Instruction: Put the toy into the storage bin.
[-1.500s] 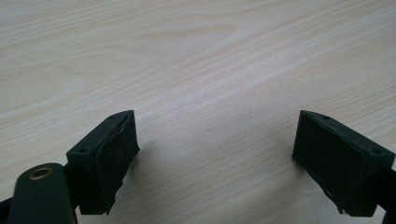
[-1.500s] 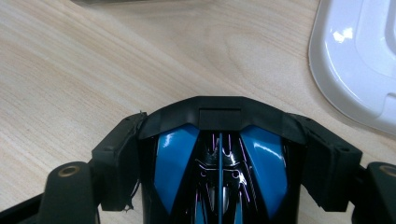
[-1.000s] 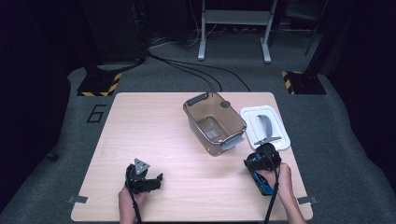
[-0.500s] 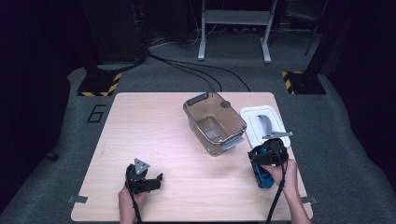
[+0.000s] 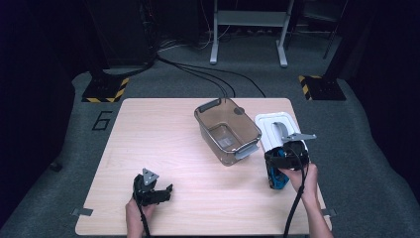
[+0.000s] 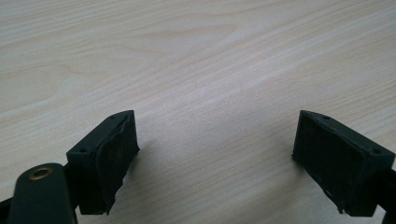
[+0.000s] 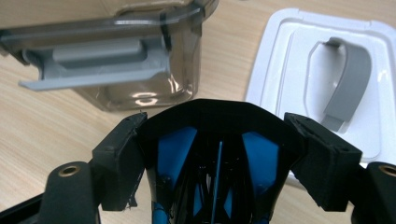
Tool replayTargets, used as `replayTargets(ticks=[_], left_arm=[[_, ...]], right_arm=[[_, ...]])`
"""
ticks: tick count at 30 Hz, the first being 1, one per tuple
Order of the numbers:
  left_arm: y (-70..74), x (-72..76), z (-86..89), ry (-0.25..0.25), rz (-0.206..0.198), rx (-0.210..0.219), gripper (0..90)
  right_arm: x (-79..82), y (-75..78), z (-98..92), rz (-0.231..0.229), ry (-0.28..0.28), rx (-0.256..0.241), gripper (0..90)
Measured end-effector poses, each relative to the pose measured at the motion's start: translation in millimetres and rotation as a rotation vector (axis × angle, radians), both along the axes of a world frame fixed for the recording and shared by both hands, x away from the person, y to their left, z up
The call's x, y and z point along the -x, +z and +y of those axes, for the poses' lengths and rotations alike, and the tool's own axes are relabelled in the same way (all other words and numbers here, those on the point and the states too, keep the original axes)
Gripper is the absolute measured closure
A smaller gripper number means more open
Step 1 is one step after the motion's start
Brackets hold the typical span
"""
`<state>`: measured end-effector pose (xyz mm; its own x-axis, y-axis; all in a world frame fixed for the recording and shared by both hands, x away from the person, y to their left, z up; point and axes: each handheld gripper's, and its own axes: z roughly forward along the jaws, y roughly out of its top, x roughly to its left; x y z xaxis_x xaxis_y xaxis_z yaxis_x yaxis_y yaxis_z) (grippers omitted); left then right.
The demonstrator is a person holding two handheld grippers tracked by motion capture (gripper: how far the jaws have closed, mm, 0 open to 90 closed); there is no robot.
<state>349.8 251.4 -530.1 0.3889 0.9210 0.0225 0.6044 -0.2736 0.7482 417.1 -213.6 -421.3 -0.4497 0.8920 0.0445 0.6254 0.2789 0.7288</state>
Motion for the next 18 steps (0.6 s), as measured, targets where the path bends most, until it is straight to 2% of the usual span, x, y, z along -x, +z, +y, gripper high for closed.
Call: replayTargets(ticks=[14, 18], left_arm=[[0.0, 0.0, 0.0, 0.0, 0.0, 0.0, 13.6], [0.0, 0.0, 0.0, 0.0, 0.0, 0.0, 13.6]], right_arm=[[-20.3, 22.3, -1.8, -0.056, -0.027, 0.002, 23.8], [-27.0, 25.4, -1.7, -0.053, -0.044, -0.002, 23.8]])
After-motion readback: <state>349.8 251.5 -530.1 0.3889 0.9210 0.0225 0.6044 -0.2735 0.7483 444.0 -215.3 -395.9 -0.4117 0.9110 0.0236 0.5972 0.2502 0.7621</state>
